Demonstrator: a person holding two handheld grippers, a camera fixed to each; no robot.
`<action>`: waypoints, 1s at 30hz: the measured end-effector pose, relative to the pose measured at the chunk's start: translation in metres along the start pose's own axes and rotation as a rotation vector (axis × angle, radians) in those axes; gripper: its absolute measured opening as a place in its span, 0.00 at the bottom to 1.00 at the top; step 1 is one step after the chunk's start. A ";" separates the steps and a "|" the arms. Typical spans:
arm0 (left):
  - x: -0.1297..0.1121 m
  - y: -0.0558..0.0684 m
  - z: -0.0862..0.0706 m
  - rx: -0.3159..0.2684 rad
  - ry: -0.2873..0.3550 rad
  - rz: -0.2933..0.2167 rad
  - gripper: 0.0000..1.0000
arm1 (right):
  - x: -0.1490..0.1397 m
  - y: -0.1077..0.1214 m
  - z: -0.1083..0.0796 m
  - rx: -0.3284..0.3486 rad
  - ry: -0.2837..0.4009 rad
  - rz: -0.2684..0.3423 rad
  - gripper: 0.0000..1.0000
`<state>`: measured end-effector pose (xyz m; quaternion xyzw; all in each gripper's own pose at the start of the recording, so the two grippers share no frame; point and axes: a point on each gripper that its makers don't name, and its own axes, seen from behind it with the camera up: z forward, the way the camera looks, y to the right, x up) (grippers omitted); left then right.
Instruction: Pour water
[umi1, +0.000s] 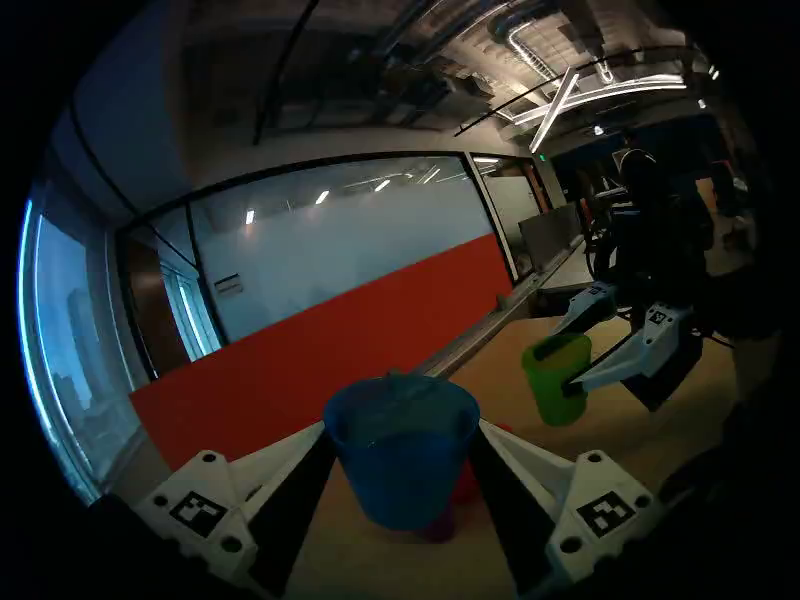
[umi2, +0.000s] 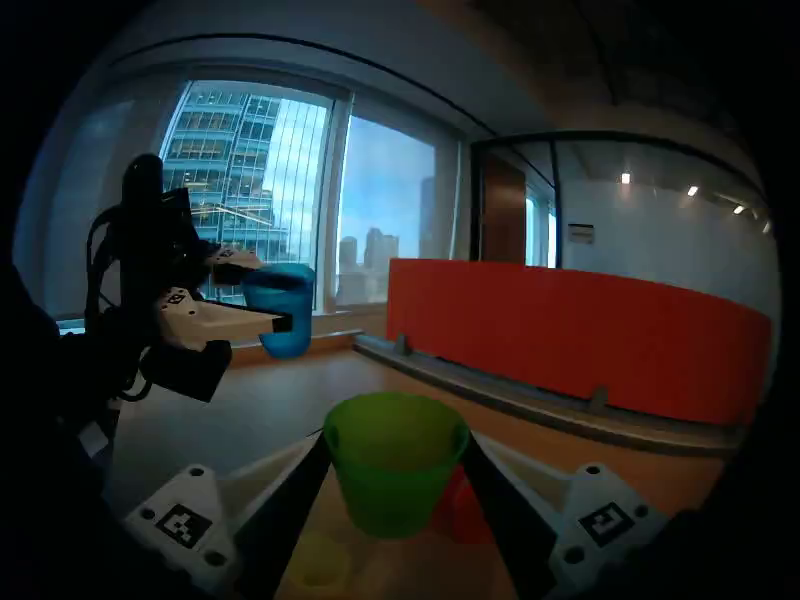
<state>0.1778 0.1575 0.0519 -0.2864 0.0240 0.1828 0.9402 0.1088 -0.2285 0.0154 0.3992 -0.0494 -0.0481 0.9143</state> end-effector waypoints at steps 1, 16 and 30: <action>0.003 0.000 0.000 -0.001 0.002 0.006 0.85 | 0.000 -0.001 0.000 0.003 0.001 -0.001 0.92; 0.031 -0.004 -0.001 0.011 0.028 0.137 0.85 | 0.004 -0.020 0.009 0.050 0.002 -0.014 0.92; 0.050 -0.008 -0.001 0.029 0.037 0.290 0.85 | 0.007 -0.042 0.023 0.106 -0.001 -0.024 0.92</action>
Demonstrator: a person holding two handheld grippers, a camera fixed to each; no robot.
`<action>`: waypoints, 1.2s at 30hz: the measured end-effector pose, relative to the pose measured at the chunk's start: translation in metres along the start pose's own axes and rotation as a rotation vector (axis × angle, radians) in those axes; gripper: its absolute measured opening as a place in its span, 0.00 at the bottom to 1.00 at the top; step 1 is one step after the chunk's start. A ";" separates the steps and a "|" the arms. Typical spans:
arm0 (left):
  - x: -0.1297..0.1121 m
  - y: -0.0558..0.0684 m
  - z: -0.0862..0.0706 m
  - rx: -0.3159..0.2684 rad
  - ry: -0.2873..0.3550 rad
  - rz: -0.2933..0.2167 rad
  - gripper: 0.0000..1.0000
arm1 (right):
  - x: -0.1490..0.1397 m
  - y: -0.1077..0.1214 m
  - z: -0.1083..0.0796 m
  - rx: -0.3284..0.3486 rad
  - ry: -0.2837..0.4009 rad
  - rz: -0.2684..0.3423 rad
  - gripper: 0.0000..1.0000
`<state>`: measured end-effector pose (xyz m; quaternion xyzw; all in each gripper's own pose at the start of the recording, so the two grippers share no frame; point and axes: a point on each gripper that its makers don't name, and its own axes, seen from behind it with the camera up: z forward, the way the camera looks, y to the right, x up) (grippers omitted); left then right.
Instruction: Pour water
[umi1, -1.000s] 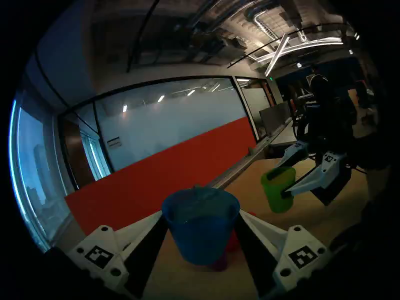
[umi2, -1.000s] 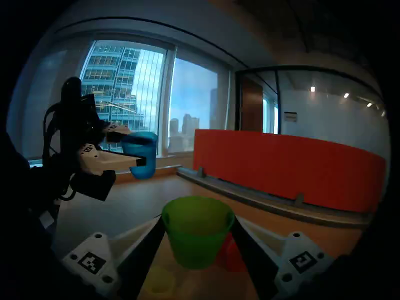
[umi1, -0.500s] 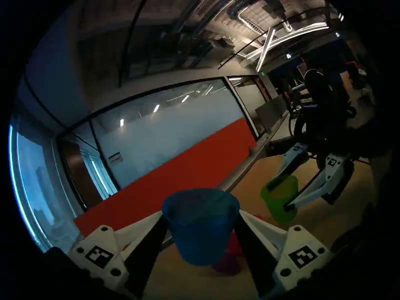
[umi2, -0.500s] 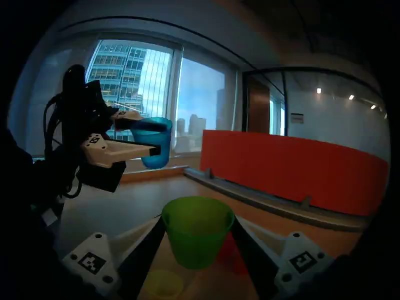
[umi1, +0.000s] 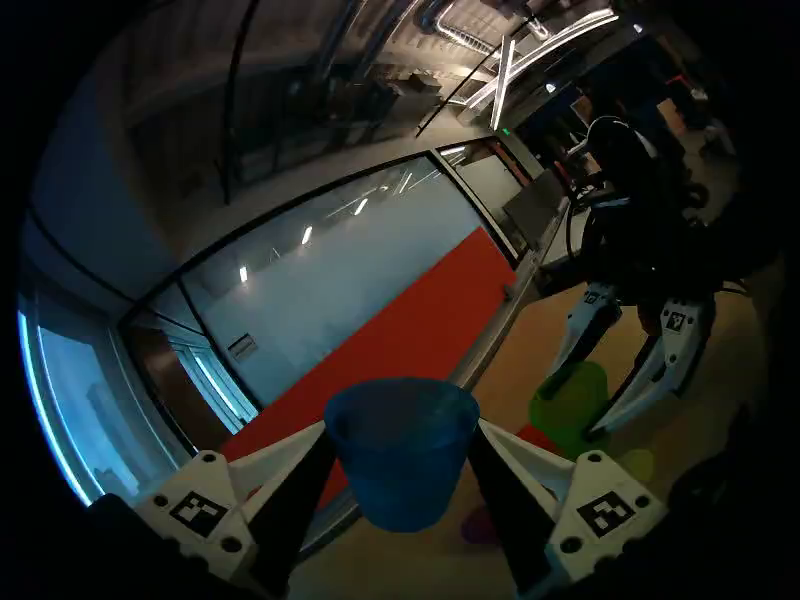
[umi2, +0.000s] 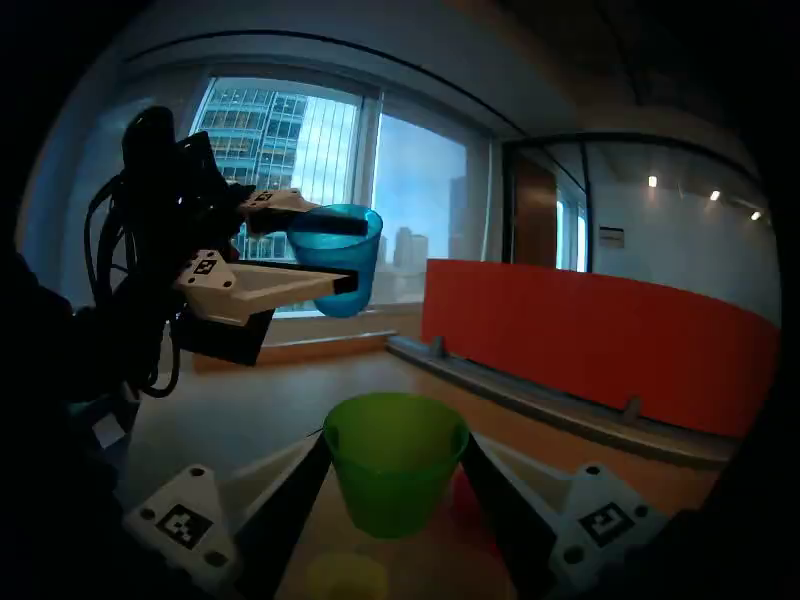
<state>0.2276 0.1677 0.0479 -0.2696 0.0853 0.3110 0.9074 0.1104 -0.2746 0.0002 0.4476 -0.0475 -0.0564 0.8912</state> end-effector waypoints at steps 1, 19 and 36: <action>0.002 0.000 0.000 0.000 0.001 0.010 0.85 | 0.000 -0.002 0.001 0.004 0.000 -0.001 0.92; 0.017 -0.003 0.001 -0.001 -0.001 0.201 0.85 | 0.001 -0.024 0.016 0.052 -0.003 -0.009 0.92; 0.029 -0.003 0.006 0.008 0.005 0.327 0.85 | 0.000 -0.035 0.021 0.080 -0.005 -0.012 0.92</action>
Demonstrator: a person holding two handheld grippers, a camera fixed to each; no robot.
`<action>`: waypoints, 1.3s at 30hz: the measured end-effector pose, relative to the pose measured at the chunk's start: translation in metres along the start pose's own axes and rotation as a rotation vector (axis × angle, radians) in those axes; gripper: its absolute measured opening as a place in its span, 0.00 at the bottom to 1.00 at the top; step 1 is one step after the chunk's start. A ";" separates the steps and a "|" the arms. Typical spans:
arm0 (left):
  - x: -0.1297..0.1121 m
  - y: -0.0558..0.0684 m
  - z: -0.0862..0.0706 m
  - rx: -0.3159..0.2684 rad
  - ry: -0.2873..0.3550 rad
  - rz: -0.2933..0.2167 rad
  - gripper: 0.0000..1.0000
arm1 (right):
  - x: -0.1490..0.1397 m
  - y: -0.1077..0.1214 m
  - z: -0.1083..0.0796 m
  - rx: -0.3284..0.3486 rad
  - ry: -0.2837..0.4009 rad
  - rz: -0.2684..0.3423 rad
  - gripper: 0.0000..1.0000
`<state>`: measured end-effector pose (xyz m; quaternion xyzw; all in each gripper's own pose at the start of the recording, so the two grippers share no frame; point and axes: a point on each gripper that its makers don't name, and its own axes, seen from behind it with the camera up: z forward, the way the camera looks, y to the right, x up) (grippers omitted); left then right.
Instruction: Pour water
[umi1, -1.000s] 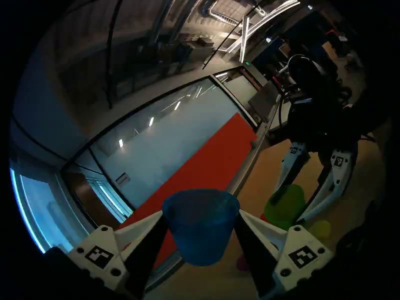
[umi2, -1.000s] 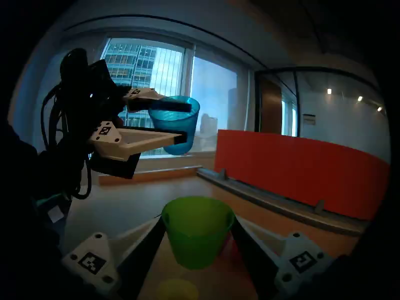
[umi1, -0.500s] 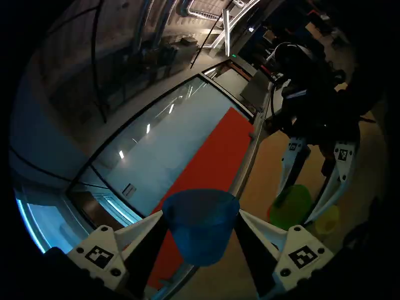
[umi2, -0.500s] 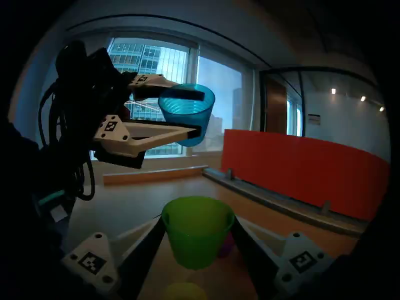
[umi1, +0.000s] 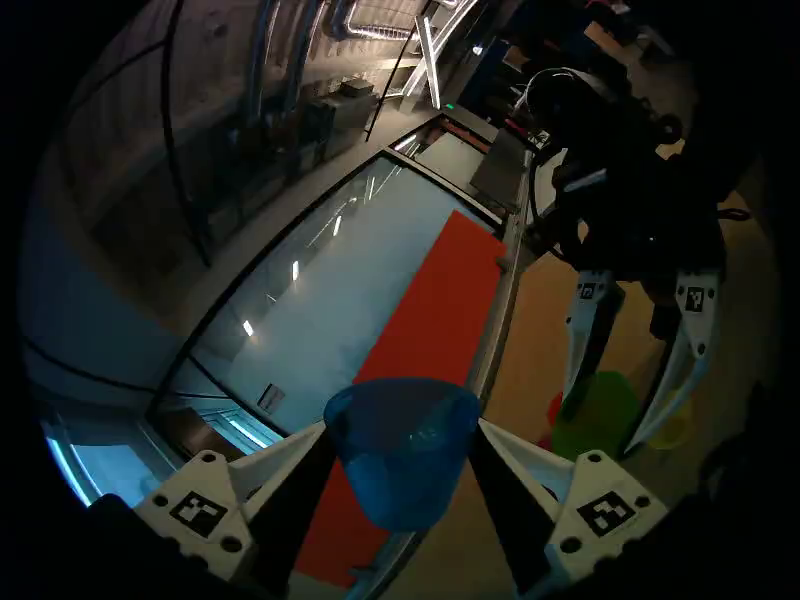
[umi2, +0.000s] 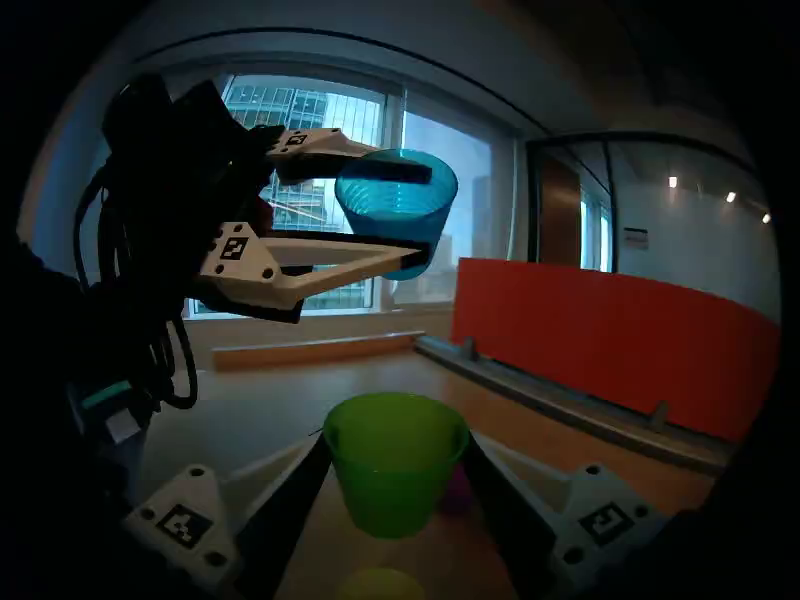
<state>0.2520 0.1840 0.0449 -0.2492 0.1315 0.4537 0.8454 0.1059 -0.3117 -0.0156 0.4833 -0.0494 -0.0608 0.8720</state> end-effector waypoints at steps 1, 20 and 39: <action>0.000 0.000 0.000 0.001 0.001 0.005 0.85 | 0.000 0.000 0.000 0.001 0.000 0.000 0.92; 0.005 -0.004 -0.002 0.009 0.000 0.083 0.85 | 0.002 -0.004 0.001 0.006 0.004 -0.003 0.92; 0.009 -0.008 -0.002 0.024 0.006 0.139 0.85 | 0.006 -0.002 -0.001 0.001 0.010 -0.006 0.91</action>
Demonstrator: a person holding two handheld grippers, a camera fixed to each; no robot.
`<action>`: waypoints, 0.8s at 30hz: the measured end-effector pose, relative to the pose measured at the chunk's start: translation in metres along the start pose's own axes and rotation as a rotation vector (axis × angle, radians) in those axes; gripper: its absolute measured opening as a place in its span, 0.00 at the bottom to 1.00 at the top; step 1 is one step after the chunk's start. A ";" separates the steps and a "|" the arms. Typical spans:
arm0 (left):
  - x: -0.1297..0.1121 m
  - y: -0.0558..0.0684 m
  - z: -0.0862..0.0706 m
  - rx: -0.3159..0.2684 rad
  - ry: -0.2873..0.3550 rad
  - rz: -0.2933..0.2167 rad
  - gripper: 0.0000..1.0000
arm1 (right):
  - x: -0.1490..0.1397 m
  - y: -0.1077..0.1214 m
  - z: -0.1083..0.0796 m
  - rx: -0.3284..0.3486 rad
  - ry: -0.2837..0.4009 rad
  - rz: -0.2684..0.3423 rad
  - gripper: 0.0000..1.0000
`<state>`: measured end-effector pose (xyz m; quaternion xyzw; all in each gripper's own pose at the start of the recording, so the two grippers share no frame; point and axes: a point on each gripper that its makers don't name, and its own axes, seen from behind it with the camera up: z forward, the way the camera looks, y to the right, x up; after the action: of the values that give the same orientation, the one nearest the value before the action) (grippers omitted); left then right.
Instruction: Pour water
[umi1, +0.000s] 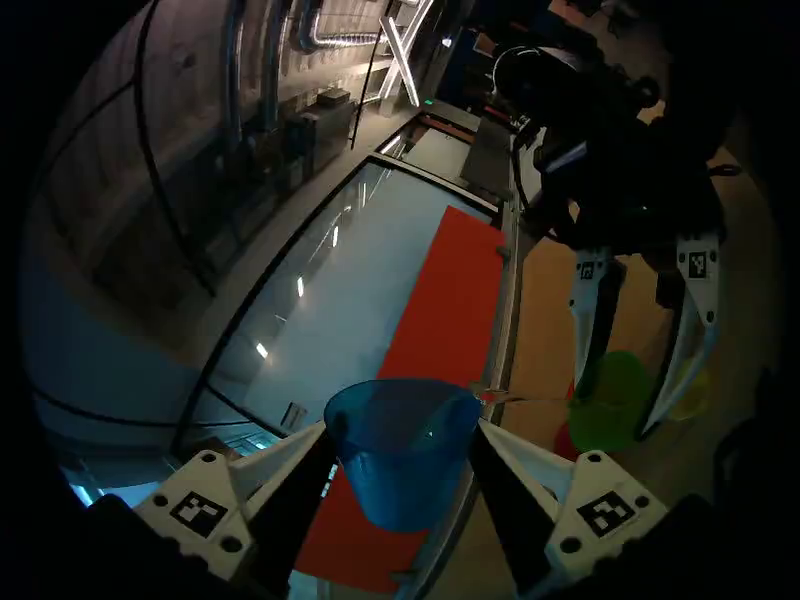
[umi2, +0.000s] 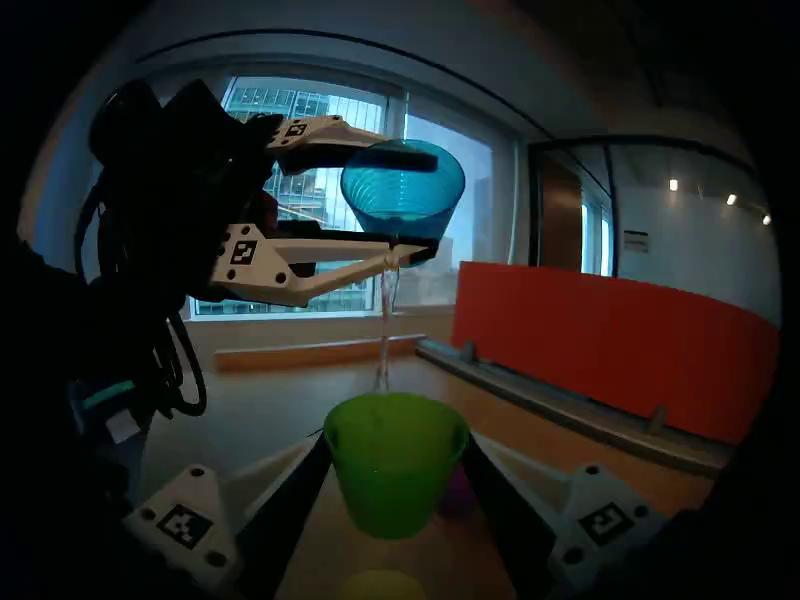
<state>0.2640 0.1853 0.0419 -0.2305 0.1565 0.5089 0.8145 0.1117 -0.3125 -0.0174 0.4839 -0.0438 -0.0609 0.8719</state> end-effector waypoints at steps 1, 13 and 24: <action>0.000 0.000 0.000 0.000 0.001 0.003 0.85 | 0.000 0.000 0.000 0.001 0.000 0.000 0.91; 0.006 -0.006 0.000 0.008 0.007 0.045 0.85 | 0.002 0.000 0.000 0.001 0.006 -0.002 0.91; 0.007 -0.006 0.000 0.009 0.004 0.076 0.85 | 0.002 0.003 -0.001 -0.003 0.011 0.001 0.91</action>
<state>0.2730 0.1883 0.0396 -0.2219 0.1689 0.5382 0.7953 0.1140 -0.3106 -0.0157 0.4829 -0.0394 -0.0579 0.8729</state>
